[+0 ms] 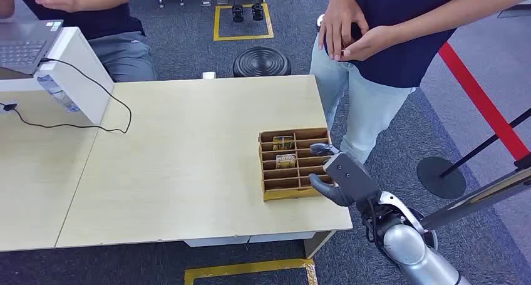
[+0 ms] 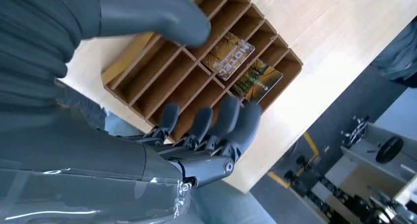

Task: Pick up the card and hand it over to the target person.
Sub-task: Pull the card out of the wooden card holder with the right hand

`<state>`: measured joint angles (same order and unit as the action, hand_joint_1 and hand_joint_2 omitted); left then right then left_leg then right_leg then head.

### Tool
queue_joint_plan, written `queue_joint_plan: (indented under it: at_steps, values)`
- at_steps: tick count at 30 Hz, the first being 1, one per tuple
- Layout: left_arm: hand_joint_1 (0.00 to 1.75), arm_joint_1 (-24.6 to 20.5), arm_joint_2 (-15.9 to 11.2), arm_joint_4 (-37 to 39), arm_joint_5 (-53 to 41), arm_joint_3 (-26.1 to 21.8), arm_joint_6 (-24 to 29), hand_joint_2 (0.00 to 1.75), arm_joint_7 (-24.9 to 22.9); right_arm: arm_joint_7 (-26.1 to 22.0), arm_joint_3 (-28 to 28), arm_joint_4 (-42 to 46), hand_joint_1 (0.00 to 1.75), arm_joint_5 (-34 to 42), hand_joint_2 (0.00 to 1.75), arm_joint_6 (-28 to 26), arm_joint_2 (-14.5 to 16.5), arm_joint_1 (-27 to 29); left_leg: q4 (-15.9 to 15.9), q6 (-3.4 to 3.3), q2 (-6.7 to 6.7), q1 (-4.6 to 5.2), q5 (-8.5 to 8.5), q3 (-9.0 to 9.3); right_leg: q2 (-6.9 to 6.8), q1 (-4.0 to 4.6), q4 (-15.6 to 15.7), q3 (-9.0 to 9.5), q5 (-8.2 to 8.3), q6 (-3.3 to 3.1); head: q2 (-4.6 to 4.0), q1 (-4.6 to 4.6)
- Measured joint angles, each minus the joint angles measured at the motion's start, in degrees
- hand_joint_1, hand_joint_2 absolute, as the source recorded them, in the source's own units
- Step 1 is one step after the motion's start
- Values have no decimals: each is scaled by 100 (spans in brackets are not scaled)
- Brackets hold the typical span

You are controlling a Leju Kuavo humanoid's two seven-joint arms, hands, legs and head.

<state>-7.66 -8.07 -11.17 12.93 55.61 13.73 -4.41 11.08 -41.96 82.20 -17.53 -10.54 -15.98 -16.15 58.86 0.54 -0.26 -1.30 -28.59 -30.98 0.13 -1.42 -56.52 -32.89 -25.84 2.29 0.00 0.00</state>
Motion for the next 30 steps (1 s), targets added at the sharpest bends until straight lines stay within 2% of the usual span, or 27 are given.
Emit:
queue_joint_plan:
  at_steps: [2,4,6,8,9,11,16,19,22,28,30]
  values:
    - [0,1,5,-4,-3,2,0,0,-15,0,-109,-141,161,-331,175,-100,100,-42,0,0,0,0,0,0,0,0,0,0,0,0,0,0]
    - [0,-7,16,-10,-16,12,6,0,-43,-36,-297,-478,140,-1026,175,-361,361,-120,-2,-1,1,0,1,2,1,0,2,1,1,-2,0,0]
    - [0,-33,30,-15,-56,47,1,0,-89,-60,-478,-839,107,-1827,175,-703,626,-214,-3,-2,2,0,1,3,1,0,3,2,2,-3,0,0]
    - [0,-66,43,-18,-107,93,-21,0,-135,-17,-633,-1102,66,-2510,175,-949,776,-316,0,1,-1,0,0,-1,-1,-1,-1,-1,0,2,0,0]
    - [0,-81,48,-20,-121,104,-29,0,-150,-3,-665,-1183,53,-2691,175,-996,821,-347,2,2,-3,0,0,-3,-2,-1,-2,-3,-1,4,0,0]
    - [0,-115,58,-23,-166,139,-45,0,-174,20,-735,-1391,45,-3119,175,-1091,902,-438,3,3,-4,0,-1,-5,-3,-2,-4,-4,-2,5,0,0]
    - [0,-198,79,-42,-271,221,-96,0,-226,-17,-833,-1957,43,-3634,175,-1203,1105,-659,0,1,-1,1,0,-2,-1,-1,-1,-2,-1,2,0,0]
    - [0,-256,98,-50,-336,264,-119,0,-236,-109,-896,-2432,48,-3822,175,-1261,1275,-829,-1,0,0,1,1,0,0,-1,1,0,0,1,0,0]
    - [0,-311,113,-53,-379,282,-135,0,-255,-182,-897,-2943,69,-3881,175,-1361,1444,-996,-3,-1,2,1,1,2,1,-1,3,1,1,-1,0,0]
    - [0,-330,110,-36,-451,308,-160,0,-286,-256,-832,-3674,122,-3844,175,-1480,1616,-1264,-1,0,0,0,1,0,0,0,1,0,1,0,0,0]
    - [0,-337,108,-34,-481,320,-178,0,-307,-299,-801,-3964,130,-3830,175,-1526,1680,-1379,3,2,-3,-1,-1,-4,-2,0,-2,-3,-1,4,0,0]
